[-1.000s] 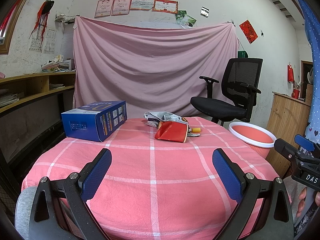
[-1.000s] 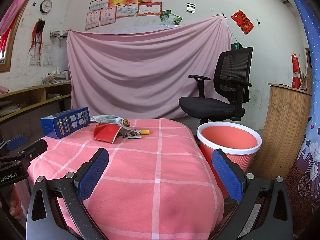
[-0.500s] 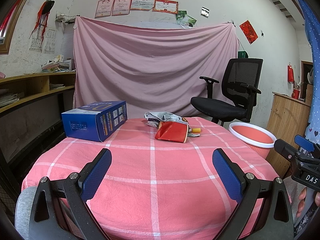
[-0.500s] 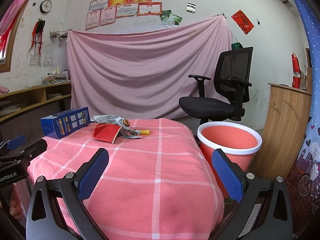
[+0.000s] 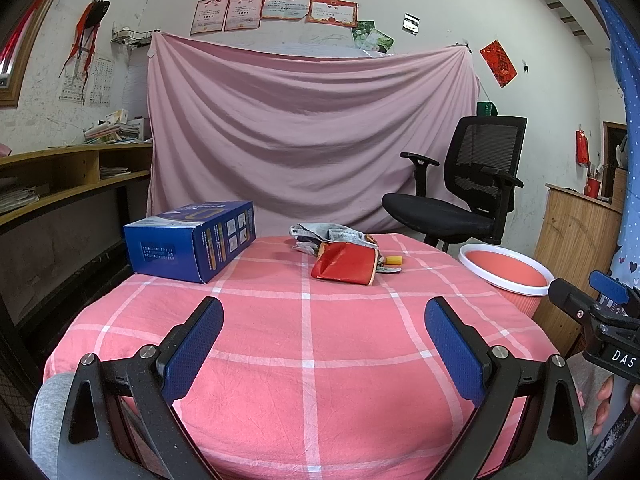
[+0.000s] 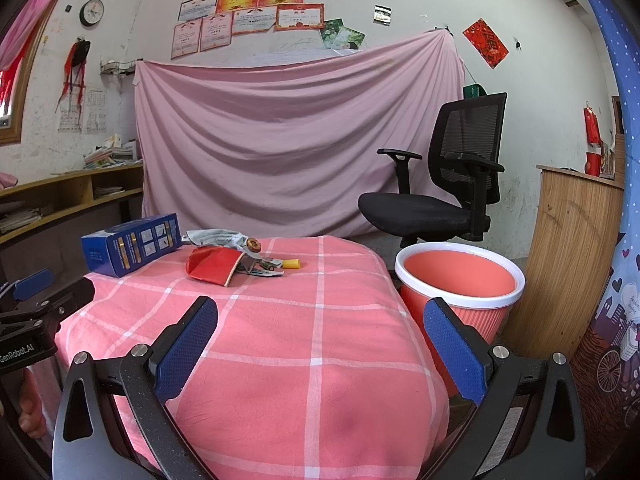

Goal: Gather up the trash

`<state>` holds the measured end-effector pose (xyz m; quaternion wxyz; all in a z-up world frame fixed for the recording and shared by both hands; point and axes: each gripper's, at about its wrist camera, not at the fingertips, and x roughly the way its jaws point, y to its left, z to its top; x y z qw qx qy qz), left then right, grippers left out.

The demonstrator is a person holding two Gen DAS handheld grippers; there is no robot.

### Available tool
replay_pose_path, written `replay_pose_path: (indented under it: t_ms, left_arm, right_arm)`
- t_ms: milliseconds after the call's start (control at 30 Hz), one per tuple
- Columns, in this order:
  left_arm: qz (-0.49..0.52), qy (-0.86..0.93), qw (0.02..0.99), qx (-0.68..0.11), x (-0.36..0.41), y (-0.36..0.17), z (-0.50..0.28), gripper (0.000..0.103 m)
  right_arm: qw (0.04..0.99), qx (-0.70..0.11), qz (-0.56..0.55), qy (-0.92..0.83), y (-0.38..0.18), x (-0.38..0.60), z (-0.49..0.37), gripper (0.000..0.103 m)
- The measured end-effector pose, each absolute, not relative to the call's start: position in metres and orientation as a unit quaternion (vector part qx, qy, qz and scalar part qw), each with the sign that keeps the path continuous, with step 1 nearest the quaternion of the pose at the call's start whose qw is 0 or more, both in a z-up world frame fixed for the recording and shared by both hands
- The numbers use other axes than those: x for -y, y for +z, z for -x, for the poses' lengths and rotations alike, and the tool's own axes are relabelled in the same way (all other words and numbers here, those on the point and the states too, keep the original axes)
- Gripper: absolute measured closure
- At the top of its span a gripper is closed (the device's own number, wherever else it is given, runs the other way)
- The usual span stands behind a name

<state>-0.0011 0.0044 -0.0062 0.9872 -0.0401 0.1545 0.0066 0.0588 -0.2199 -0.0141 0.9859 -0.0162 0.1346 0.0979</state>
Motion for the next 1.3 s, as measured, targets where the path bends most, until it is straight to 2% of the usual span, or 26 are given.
replay_pose_path:
  t_ms: [333,700,1033,1100,1133,1167,1233,1300]
  left_arm:
    - [0.045,0.023,0.988,-0.149,-0.017,0.004,-0.016,0.004]
    - [0.063,0.029,0.988,-0.141,-0.033,0.024,-0.094,0.004]
    - [0.109,0.014,0.971,-0.214,-0.057,0.015,-0.182,0.006]
    - [0.116,0.010,0.968,-0.223,-0.062,0.015,-0.191,0.013]
    - [0.119,0.008,0.965,-0.233,-0.063,0.013,-0.200,0.021]
    - [0.121,0.005,0.963,-0.242,-0.064,0.011,-0.206,0.029]
    - [0.125,-0.001,0.958,-0.259,-0.067,0.008,-0.218,0.036]
    - [0.132,-0.012,0.953,-0.274,-0.071,0.004,-0.228,0.044]
  right_arm:
    - [0.985,-0.130,0.003,0.116,-0.001,0.217,-0.072,0.000]
    - [0.985,-0.079,0.042,0.147,0.025,0.209,-0.140,0.000]
    - [0.967,-0.142,0.056,0.203,0.016,0.181,-0.227,0.000]
    - [0.961,-0.155,0.063,0.220,0.014,0.171,-0.241,0.007]
    - [0.958,-0.163,0.067,0.227,0.012,0.165,-0.247,0.009]
    - [0.954,-0.174,0.070,0.236,0.010,0.159,-0.254,0.015]
    - [0.945,-0.198,0.073,0.251,0.005,0.148,-0.267,0.020]
    - [0.933,-0.227,0.072,0.270,-0.003,0.140,-0.279,0.032]
